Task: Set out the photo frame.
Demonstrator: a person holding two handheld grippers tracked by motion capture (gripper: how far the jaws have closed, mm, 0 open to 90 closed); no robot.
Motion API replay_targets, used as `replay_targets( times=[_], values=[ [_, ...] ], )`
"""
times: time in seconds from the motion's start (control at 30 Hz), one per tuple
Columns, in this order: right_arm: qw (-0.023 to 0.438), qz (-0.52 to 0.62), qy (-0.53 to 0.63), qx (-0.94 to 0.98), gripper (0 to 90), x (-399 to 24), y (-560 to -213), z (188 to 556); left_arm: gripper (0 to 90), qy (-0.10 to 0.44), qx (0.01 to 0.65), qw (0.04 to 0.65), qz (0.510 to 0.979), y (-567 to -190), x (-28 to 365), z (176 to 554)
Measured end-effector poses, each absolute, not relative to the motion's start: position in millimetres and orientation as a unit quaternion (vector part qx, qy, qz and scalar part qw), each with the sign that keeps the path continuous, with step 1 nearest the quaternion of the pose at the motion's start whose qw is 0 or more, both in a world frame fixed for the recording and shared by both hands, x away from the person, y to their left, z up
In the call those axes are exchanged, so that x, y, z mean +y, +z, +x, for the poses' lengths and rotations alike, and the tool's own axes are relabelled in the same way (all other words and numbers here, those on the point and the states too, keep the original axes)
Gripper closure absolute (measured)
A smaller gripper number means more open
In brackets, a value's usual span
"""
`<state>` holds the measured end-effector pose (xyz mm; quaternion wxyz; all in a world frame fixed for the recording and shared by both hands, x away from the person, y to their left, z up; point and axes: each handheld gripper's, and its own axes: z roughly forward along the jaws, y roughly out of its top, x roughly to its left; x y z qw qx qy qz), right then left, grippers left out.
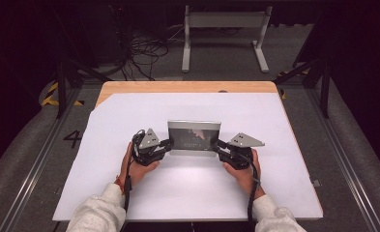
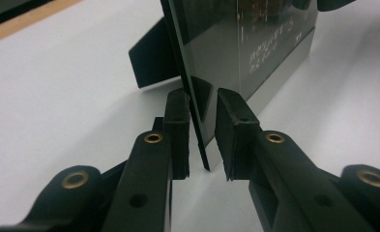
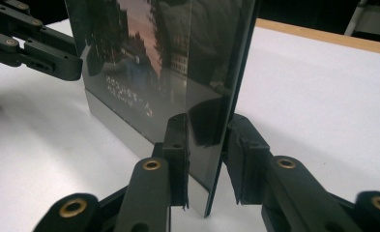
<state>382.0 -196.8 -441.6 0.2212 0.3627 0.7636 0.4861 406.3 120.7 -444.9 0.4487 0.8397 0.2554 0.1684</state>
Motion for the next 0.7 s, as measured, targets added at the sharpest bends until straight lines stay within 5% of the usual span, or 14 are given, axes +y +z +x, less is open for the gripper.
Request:
replay_targets(
  times=[0.43, 0.7],
  values=[
    [0.205, 0.366, 0.478, 0.772, 71.2, -197, -449, 386, 76.6, 0.169, 0.259, 0.433, 0.847, -452, 119, 407],
    [0.190, 0.366, 0.463, 0.785, 69.4, -196, -452, 389, 71.7, 0.125, 0.254, 0.420, 0.862, -460, 116, 411]
  ],
)
